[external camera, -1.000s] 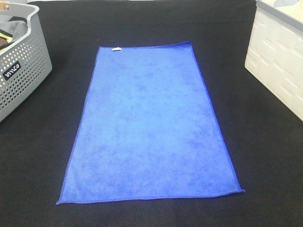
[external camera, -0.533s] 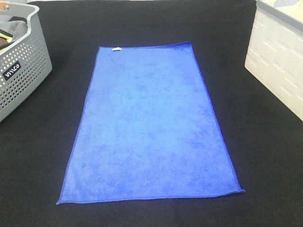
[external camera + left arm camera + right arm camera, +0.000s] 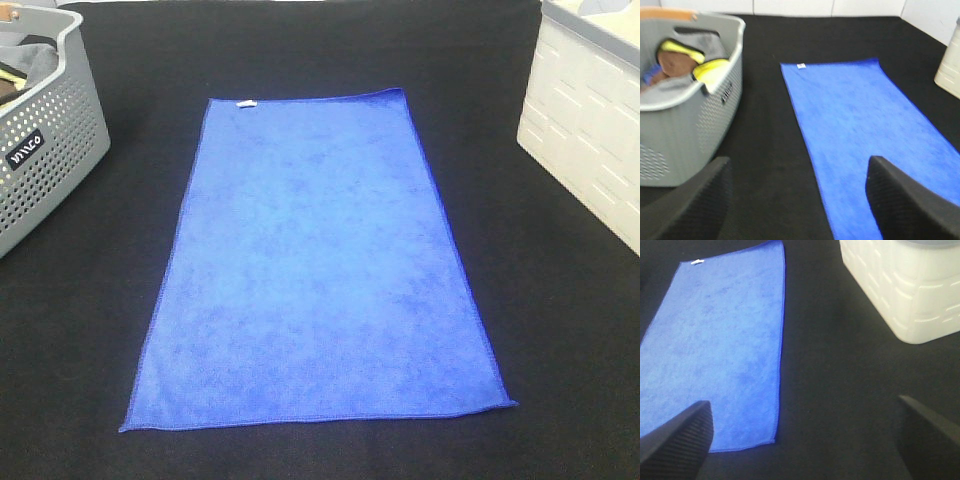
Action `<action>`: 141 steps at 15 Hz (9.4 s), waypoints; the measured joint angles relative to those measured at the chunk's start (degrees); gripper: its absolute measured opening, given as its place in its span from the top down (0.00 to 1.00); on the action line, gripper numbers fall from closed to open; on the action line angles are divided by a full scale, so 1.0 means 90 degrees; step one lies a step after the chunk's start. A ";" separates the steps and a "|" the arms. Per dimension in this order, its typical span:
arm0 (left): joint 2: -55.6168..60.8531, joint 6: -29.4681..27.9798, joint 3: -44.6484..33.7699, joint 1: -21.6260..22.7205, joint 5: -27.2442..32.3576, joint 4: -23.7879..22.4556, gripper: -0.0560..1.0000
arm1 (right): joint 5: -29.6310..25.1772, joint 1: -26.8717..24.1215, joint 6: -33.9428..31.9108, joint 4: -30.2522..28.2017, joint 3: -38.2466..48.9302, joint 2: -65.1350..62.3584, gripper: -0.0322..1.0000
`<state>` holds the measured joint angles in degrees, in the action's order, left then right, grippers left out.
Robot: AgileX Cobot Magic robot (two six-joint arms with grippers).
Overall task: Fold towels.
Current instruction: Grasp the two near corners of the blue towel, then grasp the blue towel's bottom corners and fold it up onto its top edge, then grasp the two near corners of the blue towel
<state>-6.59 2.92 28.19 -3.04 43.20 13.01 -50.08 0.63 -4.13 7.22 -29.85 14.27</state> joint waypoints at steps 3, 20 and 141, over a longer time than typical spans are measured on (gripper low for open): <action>-0.1706 -0.0019 0.0000 0.0000 -0.0134 0.1133 0.28 | 0.0414 0.0000 -0.0025 0.0102 -0.0013 0.1369 0.09; -0.9097 0.4896 -0.0006 -0.0006 -0.1528 0.5838 0.28 | 0.1942 0.0000 0.5405 0.5252 -0.0032 0.8391 0.12; -1.4037 0.1464 0.6564 -0.0598 -0.0662 0.3578 0.92 | -0.0407 0.0656 0.2139 0.2623 -0.7639 1.3484 0.89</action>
<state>-132.93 16.10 87.26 -8.42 37.24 45.21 -53.74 6.53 15.13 30.83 -98.61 135.62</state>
